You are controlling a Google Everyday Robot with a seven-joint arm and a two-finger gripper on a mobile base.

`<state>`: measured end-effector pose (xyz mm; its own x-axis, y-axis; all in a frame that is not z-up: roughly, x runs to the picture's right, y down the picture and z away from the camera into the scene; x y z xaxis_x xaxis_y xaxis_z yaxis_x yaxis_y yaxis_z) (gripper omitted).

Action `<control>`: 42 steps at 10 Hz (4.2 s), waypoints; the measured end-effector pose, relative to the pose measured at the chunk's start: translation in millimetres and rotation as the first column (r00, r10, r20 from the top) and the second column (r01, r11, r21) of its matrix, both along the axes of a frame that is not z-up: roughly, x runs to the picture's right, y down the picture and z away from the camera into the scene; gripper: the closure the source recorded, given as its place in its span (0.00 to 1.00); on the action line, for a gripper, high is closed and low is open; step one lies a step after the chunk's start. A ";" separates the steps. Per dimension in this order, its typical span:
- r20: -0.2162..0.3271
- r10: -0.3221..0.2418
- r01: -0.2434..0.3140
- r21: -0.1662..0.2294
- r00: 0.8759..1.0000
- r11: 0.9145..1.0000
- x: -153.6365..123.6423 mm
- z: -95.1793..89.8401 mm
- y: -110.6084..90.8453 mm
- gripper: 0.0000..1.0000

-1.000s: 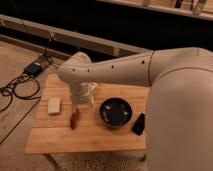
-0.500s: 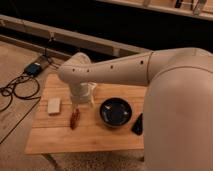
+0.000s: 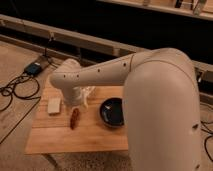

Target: Drag the pepper across the table

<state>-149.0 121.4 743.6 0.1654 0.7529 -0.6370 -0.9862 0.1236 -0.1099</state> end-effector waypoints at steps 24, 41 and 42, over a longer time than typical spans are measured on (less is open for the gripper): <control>-0.039 0.160 -0.162 -0.066 0.986 0.985 -58.1 93.9 87.1 0.50; -0.002 -0.005 0.004 -0.341 1.000 0.940 -66.6 35.8 150.6 0.96; 0.002 -0.017 0.016 -0.351 1.000 0.936 -68.5 31.3 155.4 0.96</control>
<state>-217.5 276.8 774.8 0.1752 0.4782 -0.8606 -0.9845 0.0936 -0.1483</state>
